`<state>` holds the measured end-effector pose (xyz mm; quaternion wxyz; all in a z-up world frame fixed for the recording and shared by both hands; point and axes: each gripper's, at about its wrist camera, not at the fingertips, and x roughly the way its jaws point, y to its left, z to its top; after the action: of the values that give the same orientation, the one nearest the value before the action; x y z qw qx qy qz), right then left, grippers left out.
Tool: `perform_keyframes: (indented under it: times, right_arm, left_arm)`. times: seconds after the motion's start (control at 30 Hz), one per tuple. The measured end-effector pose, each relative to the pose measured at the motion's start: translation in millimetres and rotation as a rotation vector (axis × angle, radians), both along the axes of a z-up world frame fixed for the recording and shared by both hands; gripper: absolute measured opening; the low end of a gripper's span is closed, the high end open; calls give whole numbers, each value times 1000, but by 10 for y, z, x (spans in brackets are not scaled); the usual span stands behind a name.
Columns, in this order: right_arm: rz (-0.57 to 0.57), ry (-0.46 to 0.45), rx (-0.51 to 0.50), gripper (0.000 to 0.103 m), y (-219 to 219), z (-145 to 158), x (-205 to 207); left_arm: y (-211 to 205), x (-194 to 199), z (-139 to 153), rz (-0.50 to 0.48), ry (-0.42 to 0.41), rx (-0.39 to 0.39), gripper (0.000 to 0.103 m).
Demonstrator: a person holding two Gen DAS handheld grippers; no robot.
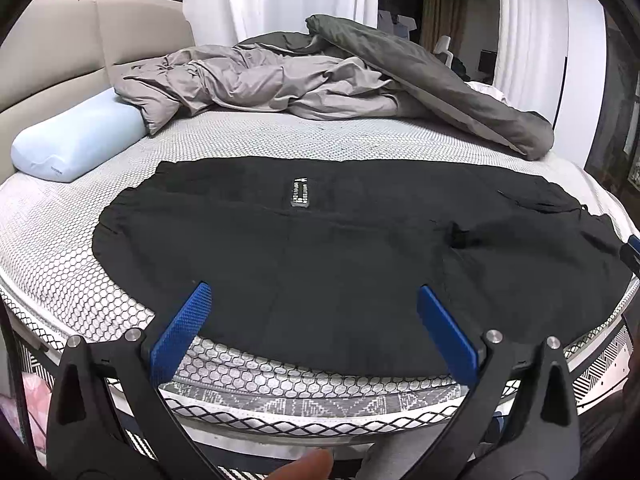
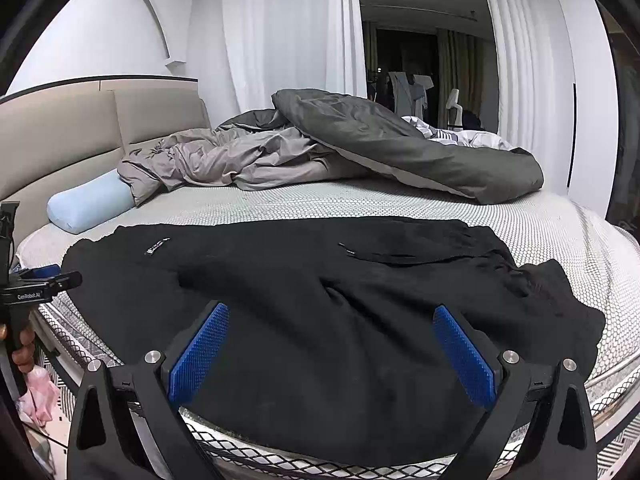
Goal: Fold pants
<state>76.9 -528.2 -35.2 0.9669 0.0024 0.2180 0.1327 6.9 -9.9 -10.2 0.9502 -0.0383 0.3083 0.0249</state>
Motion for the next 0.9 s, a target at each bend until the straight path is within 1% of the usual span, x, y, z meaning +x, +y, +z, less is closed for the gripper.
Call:
perform_keyframes:
  times: [0.2,0.9]
  right_arm:
    - [-7,3,-2,103,-7,-8,-2]
    - [-31,12,2,103,-17,-24,5]
  left_arm:
    - [-55,28,12,-11,0,-4,102]
    - [7,-9,32,-5,2,-16,102]
